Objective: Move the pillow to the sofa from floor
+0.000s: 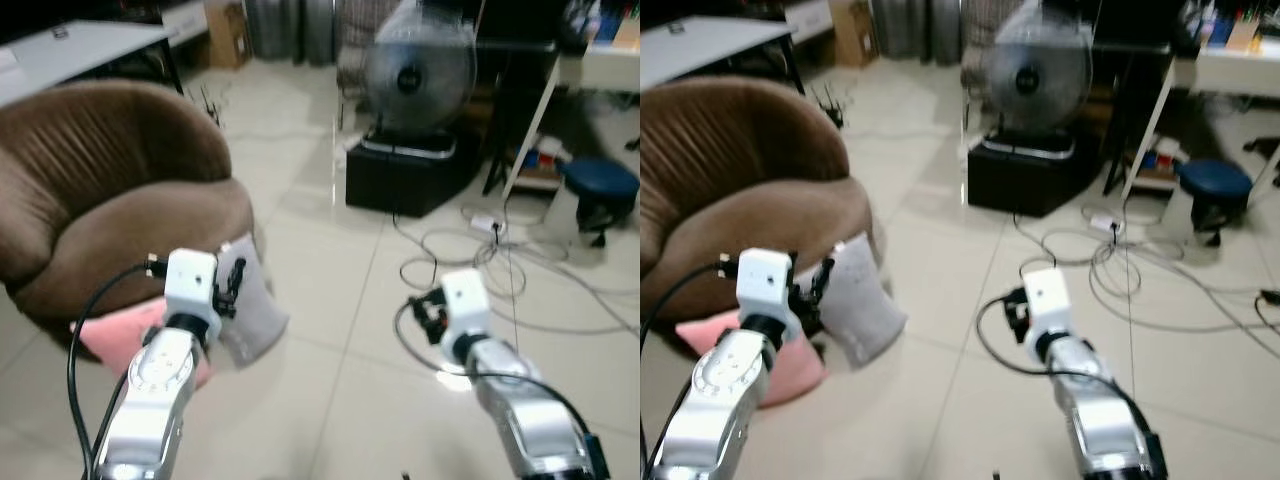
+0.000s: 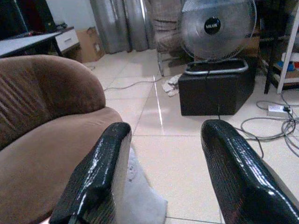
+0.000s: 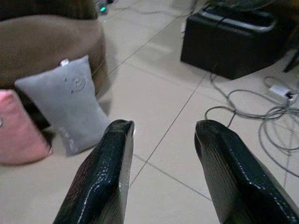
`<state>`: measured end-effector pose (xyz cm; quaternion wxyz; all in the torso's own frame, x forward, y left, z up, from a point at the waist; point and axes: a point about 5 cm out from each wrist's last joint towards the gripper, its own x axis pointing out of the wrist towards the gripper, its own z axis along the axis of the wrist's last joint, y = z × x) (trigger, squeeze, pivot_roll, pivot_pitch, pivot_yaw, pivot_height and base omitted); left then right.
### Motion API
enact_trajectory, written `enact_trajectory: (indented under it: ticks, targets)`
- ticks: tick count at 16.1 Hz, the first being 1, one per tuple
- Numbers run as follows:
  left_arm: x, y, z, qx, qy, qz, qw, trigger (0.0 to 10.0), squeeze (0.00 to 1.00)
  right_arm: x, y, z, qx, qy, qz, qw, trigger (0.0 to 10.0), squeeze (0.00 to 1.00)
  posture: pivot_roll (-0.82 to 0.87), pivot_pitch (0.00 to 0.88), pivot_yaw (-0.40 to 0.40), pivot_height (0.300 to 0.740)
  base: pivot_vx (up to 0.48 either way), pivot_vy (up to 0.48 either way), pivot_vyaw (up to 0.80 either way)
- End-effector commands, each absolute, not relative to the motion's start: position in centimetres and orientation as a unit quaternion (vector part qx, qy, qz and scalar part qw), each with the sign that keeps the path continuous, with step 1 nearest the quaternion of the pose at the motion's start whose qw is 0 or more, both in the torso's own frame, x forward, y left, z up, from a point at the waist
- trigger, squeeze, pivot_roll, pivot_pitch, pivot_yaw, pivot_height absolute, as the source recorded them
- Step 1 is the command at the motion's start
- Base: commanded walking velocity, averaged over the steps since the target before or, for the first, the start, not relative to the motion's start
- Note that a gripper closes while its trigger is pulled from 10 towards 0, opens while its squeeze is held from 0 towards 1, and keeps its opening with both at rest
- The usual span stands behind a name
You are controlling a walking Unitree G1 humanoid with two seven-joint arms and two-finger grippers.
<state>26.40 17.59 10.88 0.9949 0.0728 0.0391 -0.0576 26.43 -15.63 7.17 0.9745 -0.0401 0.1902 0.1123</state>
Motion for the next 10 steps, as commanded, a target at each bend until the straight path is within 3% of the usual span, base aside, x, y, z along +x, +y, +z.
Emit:
enact_trajectory:
  ticks: [1, 10]
  targets:
    - [26.4, 18.21, 11.1, 0.084, 0.038, -0.052, 0.994, 10.0, 0.0, 26.69, -14.88, 7.48, -0.035, 0.181, 0.122, 0.975, 10.0, 0.0, 0.09, 0.0, 0.039, 0.74, 0.0, 0.39, 0.0]
    - [26.65, 18.36, 11.17, 0.09, 0.037, -0.049, 0.994, 10.0, 0.0, 27.43, -14.55, 8.09, -0.032, 0.163, 0.117, 0.979, 10.0, 0.0, 0.1, 0.0, 0.031, 0.74, 0.0, 0.39, 0.0]
